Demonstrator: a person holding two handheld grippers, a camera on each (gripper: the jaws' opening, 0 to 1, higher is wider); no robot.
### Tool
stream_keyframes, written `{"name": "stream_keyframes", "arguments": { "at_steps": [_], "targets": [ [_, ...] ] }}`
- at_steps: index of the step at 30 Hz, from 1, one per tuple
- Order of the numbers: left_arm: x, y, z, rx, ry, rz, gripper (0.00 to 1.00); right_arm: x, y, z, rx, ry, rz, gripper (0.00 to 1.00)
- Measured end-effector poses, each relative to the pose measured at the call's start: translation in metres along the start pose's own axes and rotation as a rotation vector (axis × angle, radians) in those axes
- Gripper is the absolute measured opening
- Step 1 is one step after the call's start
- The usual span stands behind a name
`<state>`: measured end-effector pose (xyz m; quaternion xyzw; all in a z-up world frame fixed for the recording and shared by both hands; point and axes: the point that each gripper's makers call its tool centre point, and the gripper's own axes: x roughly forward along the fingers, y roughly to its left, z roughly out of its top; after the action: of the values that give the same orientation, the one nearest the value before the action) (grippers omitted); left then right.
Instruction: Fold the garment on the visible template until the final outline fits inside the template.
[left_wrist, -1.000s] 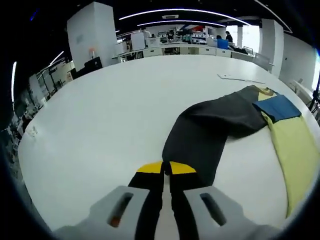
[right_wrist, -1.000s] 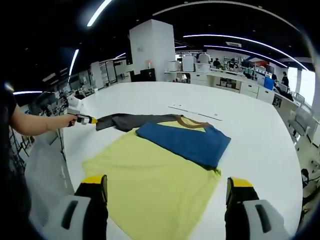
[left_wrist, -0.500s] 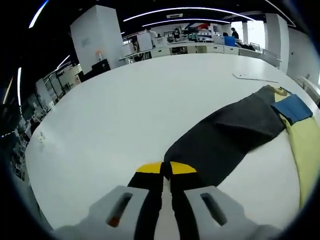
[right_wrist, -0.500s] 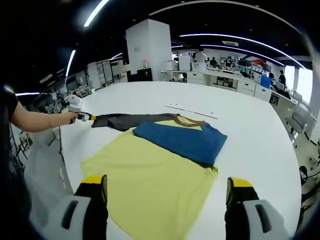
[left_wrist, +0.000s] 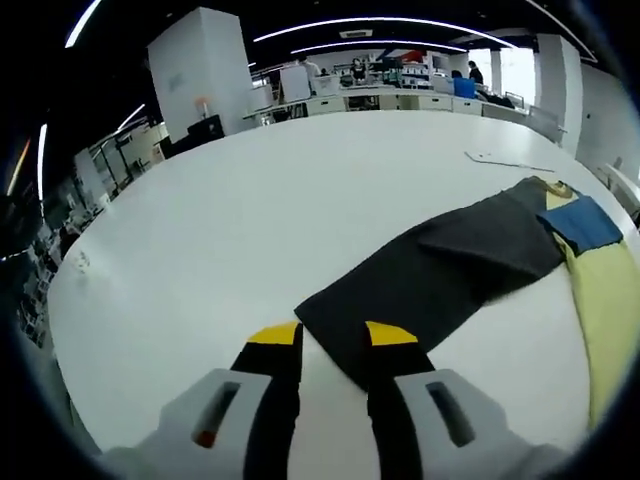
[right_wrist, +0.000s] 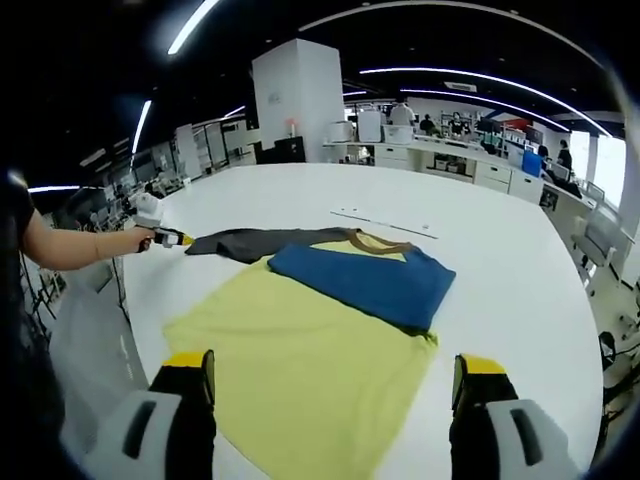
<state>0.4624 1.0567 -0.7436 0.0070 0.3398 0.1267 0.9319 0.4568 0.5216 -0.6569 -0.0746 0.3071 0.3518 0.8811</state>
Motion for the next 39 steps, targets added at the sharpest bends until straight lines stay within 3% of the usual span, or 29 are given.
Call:
{"name": "stream_keyframes", "arguments": {
  "at_steps": [8,20,24,27,39],
  "targets": [
    [-0.003,-0.004,-0.015,-0.136,0.004,0.033,0.25,-0.001,0.004,0.001,-0.006,-0.007,0.008,1.00],
    [-0.003,-0.017,-0.027,-0.204,0.049,0.036,0.19,-0.006,-0.002,-0.003,0.001,-0.006,-0.020,1.00],
    [-0.003,-0.018,-0.026,-0.183,0.055,0.046,0.18,-0.008,-0.005,-0.007,-0.010,0.008,-0.042,1.00],
    [-0.003,-0.019,-0.029,-0.277,0.063,0.052,0.17,-0.009,-0.006,-0.009,0.001,0.009,-0.045,1.00],
    [-0.006,-0.016,-0.029,-0.277,0.112,0.078,0.08,-0.008,-0.007,-0.013,0.013,0.019,-0.056,1.00]
  ]
}}
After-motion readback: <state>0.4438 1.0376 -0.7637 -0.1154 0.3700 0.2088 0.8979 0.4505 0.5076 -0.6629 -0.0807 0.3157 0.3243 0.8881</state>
